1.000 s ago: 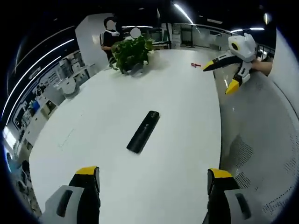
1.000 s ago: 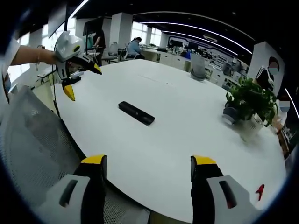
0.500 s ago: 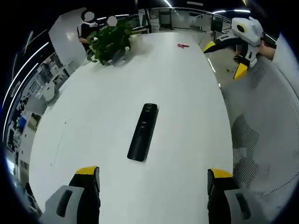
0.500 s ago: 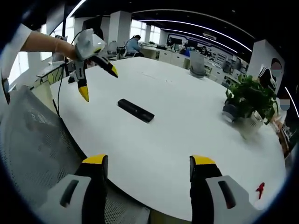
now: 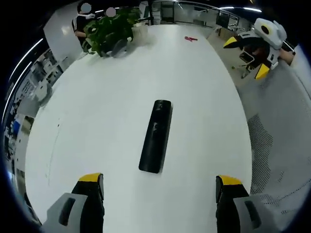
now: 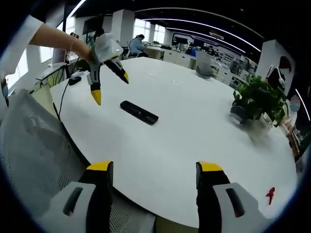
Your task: Press the specified remote control buttons in sequence, fully releasing each button before pressing the next.
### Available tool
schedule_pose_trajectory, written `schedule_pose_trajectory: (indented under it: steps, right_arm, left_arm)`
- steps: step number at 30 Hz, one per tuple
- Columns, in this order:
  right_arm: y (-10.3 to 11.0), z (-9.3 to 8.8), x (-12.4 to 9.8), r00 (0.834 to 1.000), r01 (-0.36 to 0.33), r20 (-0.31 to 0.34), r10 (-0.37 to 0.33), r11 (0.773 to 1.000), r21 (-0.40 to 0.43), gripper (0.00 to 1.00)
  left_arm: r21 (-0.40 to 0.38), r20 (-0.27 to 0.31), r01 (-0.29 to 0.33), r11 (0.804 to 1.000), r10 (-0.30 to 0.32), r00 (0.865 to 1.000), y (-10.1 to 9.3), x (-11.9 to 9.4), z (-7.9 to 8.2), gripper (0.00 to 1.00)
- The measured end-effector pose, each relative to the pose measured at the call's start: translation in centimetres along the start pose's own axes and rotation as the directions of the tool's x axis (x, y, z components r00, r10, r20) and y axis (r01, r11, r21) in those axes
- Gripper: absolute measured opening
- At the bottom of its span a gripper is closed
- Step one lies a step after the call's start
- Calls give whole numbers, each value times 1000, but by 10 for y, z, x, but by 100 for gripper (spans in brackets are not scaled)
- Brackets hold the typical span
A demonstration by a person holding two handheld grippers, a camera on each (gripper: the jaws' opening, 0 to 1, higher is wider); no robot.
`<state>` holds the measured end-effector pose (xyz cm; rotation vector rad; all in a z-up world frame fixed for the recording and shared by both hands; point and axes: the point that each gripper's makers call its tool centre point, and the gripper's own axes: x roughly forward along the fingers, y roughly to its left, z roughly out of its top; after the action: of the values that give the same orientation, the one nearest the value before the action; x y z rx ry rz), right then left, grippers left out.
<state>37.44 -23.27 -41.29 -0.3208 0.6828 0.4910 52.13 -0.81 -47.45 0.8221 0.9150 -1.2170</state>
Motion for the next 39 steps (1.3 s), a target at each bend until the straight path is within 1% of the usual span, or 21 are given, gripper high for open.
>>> schedule_pose_trajectory:
  steps: [3, 6, 12, 14, 17, 18, 19, 20, 21, 24, 26, 28, 31, 33, 35, 38, 39]
  right_arm:
    - [-1, -1, 0, 1000, 4, -3, -4, 1000, 6, 71]
    - [-1, -1, 0, 1000, 2, -5, -2, 1000, 11, 71]
    - [0, -7, 2, 999, -3, -34, 2, 1000, -15, 71]
    - [-1, -9, 2, 999, -2, -42, 1, 1000, -16, 71]
    - [-3, -11, 2, 999, 7, -48, -7, 1000, -1, 70]
    - [-4, -11, 1, 999, 9, -46, -9, 1000, 3, 70]
    - [-5, -10, 1, 999, 13, -45, -13, 1000, 6, 70]
    - [-6, -10, 1, 999, 18, -44, -18, 1000, 10, 69]
    - [-6, -11, 1, 999, 21, -45, -20, 1000, 13, 69]
    - [-7, -11, 0, 999, 26, -45, -25, 999, 21, 69]
    - [-7, -11, 0, 999, 28, -45, -27, 999, 23, 68]
    - [-7, -11, 0, 998, 31, -46, -30, 999, 24, 68]
    - [-7, -12, 0, 998, 34, -48, -33, 999, 28, 68]
    - [-8, -12, 0, 998, 34, -48, -33, 999, 29, 68]
    - [-8, -12, 0, 998, 34, -49, -33, 999, 28, 68]
    - [-8, -13, 0, 998, 34, -51, -32, 999, 27, 68]
    - [-8, -13, 0, 998, 34, -51, -32, 999, 28, 68]
  left_arm:
    - [6, -12, 12, 1000, -12, 1000, 3, 6, 1, 100]
    - [29, -16, 34, 999, -34, 999, 3, 11, 3, 100]
    - [46, -81, 66, 997, -62, 995, 9, 29, -3, 100]
    - [72, -86, 70, 995, -64, 994, 10, 33, -3, 100]
    - [65, -89, 79, 995, -73, 993, 11, 38, -3, 99]
    - [71, -93, 86, 994, -79, 993, 10, 38, -3, 92]
    - [88, -98, 93, 992, -84, 992, 10, 38, -2, 83]
    - [118, -101, 87, 989, -76, 992, 11, 39, -1, 79]
    - [132, -101, 80, 988, -67, 993, 12, 40, 0, 78]
    - [135, -103, 78, 988, -65, 993, 12, 42, 3, 78]
    - [134, -101, 93, 987, -80, 992, 11, 43, 6, 72]
    - [153, -107, 92, 984, -76, 991, 12, 44, 7, 64]
    - [155, -118, 85, 984, -67, 991, 15, 47, 8, 60]
    - [148, -121, 97, 984, -80, 989, 13, 47, 7, 53]
    - [157, -128, 100, 983, -81, 989, 13, 48, 6, 47]
    - [165, -142, 99, 981, -75, 987, 15, 51, 4, 42]
    - [164, -142, 99, 981, -76, 987, 15, 51, 3, 38]
